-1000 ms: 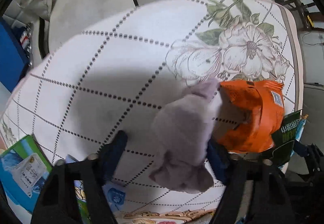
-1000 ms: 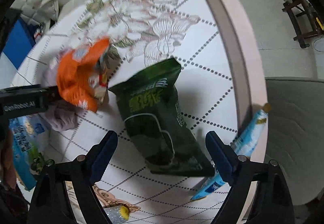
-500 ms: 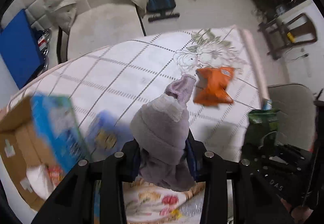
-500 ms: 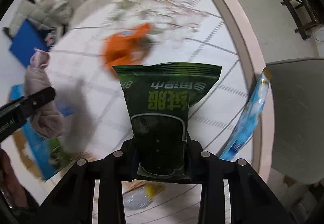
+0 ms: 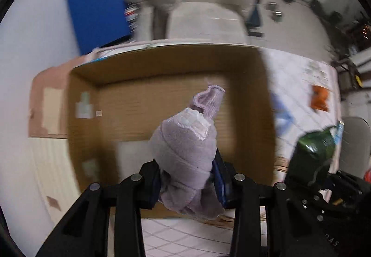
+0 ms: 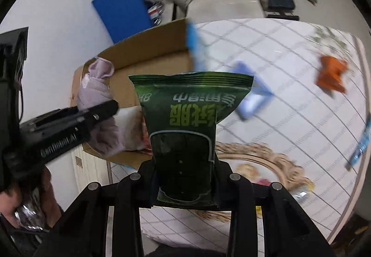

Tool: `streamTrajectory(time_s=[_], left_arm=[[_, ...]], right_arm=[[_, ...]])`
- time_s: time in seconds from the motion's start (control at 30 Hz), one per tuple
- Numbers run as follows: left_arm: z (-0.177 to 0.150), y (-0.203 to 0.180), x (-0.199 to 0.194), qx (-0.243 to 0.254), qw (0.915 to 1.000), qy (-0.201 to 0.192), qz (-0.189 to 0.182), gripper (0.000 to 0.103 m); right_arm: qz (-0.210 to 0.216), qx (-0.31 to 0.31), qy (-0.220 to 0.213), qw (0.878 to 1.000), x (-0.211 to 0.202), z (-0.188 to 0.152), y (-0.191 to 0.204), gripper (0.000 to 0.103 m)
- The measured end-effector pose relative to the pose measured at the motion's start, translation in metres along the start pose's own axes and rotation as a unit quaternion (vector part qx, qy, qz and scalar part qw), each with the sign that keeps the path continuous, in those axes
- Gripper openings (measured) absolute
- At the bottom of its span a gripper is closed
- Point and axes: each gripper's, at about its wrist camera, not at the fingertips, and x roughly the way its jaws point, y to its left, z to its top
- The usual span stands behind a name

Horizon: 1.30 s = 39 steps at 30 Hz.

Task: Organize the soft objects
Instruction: 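Place the lilac cloth and green snack bag into the box, release both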

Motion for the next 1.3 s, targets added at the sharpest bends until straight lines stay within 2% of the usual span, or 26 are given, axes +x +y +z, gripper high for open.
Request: streamTrajectory(time_s=[0.07,0.2,0.33,0.67,0.77,0.8,0.87,0.9,0.93,0.97,1.0,1.07,1.13,1.2,1.23,1.3], left_arm=[[0.012,0.029,0.015,-0.017,0.9998,0.013,0.007,0.035],[0.033,0.064,0.045,-0.037,0.9986,0.033,0.019,0.035],[0.048,0.087,0.071,-0.057,0.9966,0.06,0.004,0.035],[0.065,0.093,0.1,-0.031,0.9953,0.09,0.017,0.037],[0.068,0.093,0.108,-0.028,0.9936,0.109,0.007,0.038],[0.069,0.094,0.109,-0.029,0.9931,0.113,0.006,0.04],[0.07,0.096,0.107,-0.031,0.9931,0.113,0.002,0.046],[0.071,0.097,0.105,-0.032,0.9933,0.111,-0.001,0.053],[0.073,0.1,0.103,-0.037,0.9935,0.108,-0.003,0.061],[0.073,0.101,0.1,-0.04,0.9936,0.105,-0.007,0.066],[0.074,0.102,0.097,-0.04,0.9939,0.102,-0.01,0.071],[0.073,0.104,0.088,-0.037,0.9951,0.092,-0.008,0.076],[0.07,0.104,0.078,-0.036,0.9962,0.078,-0.01,0.087],[0.063,0.105,0.064,-0.04,0.9971,0.062,-0.017,0.094],[0.059,0.105,0.058,-0.041,0.9974,0.055,-0.02,0.097],[0.048,0.103,0.044,-0.045,0.9979,0.038,-0.028,0.099]], right_arm=[[-0.022,-0.006,0.014,1.0,0.03,0.015,0.022,0.038],[-0.051,-0.007,0.038,0.998,0.074,0.031,0.038,0.038],[-0.077,-0.008,0.054,0.996,0.107,0.04,0.047,0.038],[-0.101,0.002,0.071,0.992,0.139,0.041,0.042,0.038],[-0.093,-0.006,0.086,0.992,0.149,0.042,0.048,0.04],[-0.091,-0.006,0.095,0.991,0.152,0.041,0.049,0.042],[-0.09,-0.007,0.102,0.991,0.153,0.04,0.051,0.054],[-0.091,-0.011,0.102,0.991,0.153,0.039,0.054,0.056],[-0.094,-0.015,0.101,0.99,0.152,0.038,0.057,0.067],[-0.098,-0.016,0.099,0.99,0.15,0.037,0.06,0.084],[-0.095,-0.017,0.094,0.991,0.147,0.037,0.062,0.089],[-0.092,-0.018,0.092,0.991,0.142,0.036,0.067,0.09],[-0.093,-0.018,0.088,0.992,0.135,0.037,0.07,0.09],[-0.095,-0.017,0.081,0.992,0.127,0.038,0.072,0.095],[-0.093,-0.016,0.076,0.993,0.123,0.037,0.074,0.101],[-0.089,-0.015,0.066,0.994,0.114,0.04,0.075,0.103]])
